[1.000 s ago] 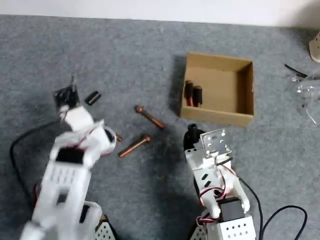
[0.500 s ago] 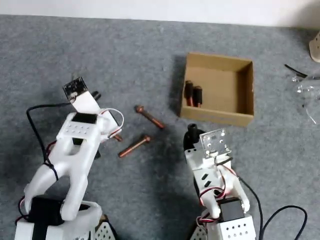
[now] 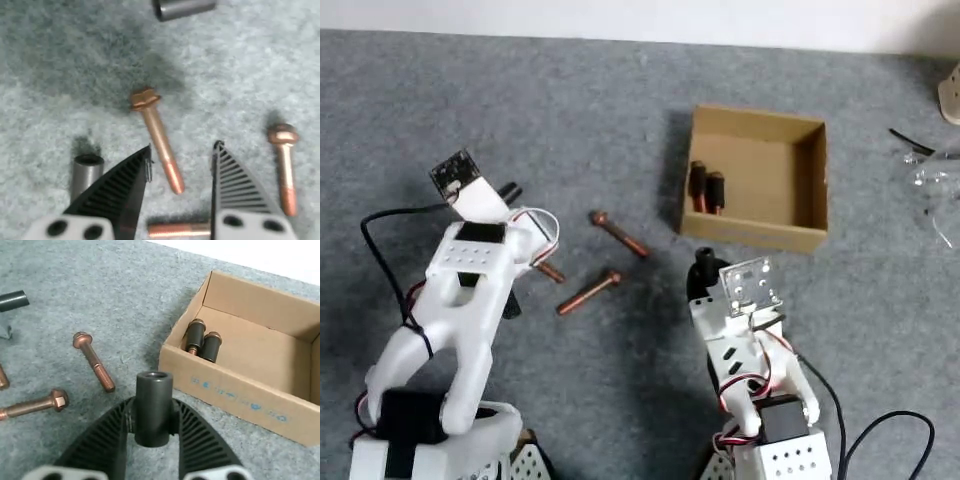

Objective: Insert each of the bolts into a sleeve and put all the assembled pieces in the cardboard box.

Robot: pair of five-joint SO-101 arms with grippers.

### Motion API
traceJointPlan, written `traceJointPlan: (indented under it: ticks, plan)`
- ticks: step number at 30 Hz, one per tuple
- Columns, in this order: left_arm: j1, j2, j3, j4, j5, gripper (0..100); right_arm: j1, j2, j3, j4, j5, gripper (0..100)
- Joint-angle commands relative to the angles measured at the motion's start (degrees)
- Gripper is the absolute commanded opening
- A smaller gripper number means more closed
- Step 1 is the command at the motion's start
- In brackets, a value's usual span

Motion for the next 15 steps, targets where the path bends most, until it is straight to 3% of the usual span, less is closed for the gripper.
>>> traceJointPlan:
  ticks: [1, 15]
  plan:
    - [-0.8, 5.0, -1.4, -2.6, 0.3, 19, 0.4, -0.9, 6.0, -2.2, 0.7, 0.4]
    - [-3.4, 16.8, -7.3, -4.9, 2.5, 19, 0.4, -0.9, 6.0, -2.2, 0.7, 0.4]
